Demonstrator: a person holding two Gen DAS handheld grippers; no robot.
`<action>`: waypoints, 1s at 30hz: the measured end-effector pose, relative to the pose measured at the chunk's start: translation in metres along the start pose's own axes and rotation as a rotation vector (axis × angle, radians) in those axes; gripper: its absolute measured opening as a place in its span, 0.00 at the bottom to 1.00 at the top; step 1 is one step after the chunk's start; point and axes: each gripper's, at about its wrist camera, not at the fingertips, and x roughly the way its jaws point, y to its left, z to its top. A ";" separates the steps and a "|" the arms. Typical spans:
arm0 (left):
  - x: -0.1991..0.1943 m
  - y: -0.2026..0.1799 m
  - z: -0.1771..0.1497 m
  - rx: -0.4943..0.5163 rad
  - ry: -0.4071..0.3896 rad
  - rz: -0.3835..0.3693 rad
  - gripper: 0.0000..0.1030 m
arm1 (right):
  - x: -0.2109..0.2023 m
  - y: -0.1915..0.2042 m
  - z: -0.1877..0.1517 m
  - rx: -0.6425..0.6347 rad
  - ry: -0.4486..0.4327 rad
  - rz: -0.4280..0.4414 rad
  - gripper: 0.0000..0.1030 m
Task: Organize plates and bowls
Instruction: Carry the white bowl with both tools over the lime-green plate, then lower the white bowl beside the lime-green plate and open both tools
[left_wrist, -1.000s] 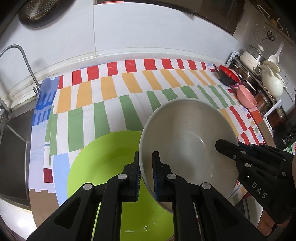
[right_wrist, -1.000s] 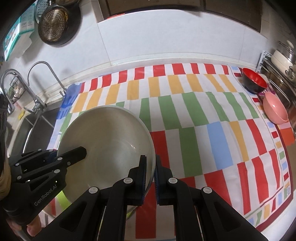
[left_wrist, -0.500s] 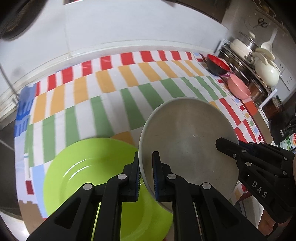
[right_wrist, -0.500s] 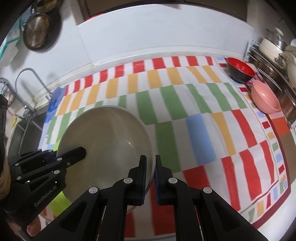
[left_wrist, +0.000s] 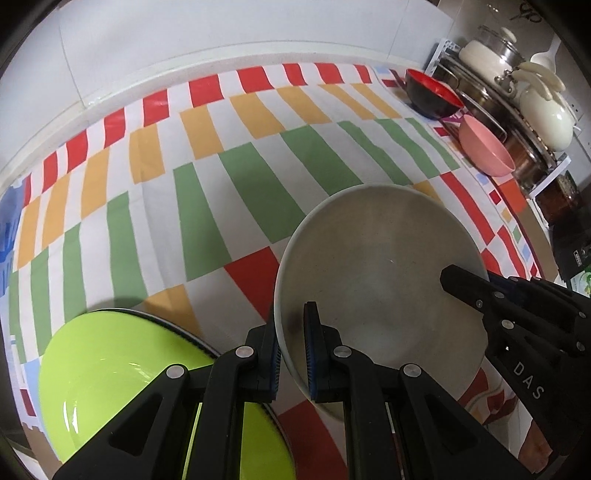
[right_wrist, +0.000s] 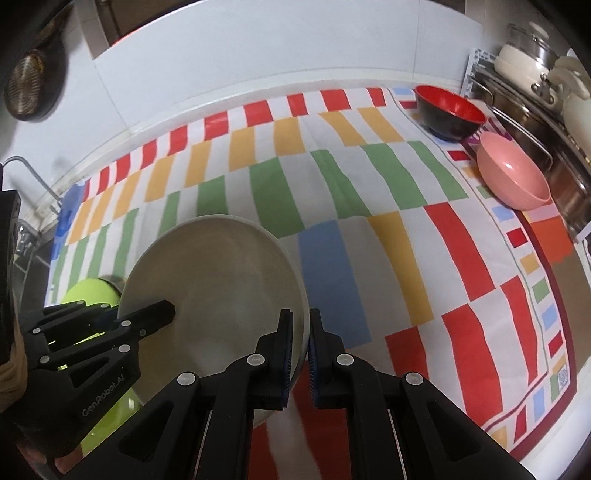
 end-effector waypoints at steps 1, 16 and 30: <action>0.002 -0.001 0.000 0.000 0.003 0.003 0.12 | 0.002 -0.001 0.000 -0.001 0.002 0.000 0.08; 0.009 -0.006 0.002 -0.018 0.019 0.024 0.12 | 0.016 -0.012 0.000 -0.013 0.039 0.018 0.08; -0.044 -0.023 0.014 0.032 -0.135 0.086 0.56 | -0.030 -0.029 0.003 0.022 -0.115 -0.008 0.43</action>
